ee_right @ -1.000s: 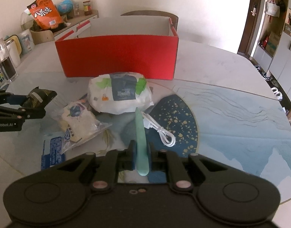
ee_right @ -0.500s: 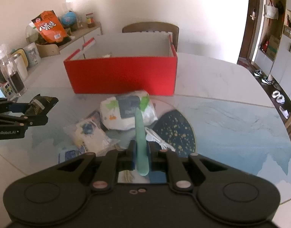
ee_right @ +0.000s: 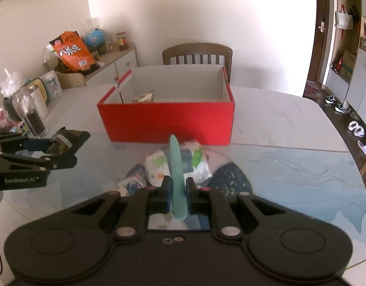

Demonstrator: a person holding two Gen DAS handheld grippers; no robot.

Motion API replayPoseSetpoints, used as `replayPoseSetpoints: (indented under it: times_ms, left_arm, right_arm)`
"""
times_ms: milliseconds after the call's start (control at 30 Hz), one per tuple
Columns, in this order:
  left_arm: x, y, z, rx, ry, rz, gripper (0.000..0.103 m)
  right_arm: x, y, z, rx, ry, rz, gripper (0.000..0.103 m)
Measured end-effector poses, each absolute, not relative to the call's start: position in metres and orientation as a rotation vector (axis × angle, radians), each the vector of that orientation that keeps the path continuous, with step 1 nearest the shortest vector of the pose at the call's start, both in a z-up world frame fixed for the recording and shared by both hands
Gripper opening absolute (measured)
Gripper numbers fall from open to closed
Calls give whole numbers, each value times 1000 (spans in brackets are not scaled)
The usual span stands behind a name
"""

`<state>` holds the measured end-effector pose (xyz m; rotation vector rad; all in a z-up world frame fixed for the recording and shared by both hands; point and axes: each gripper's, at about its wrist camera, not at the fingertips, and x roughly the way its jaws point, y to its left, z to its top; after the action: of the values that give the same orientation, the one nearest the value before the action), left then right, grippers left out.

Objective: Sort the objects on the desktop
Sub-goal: 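Lift the dark snack bar with left tool while right tool lifts the mint-green stick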

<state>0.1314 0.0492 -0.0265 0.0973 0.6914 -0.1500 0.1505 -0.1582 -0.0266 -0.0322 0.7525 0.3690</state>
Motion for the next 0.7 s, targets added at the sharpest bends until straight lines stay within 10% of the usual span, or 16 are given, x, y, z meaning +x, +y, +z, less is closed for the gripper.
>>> replayPoseSetpoints:
  times_ms: [700]
  left_arm:
    - [174, 37, 6, 128, 650, -203, 55]
  right_arm:
    - [187, -147, 7, -20, 689, 381, 11]
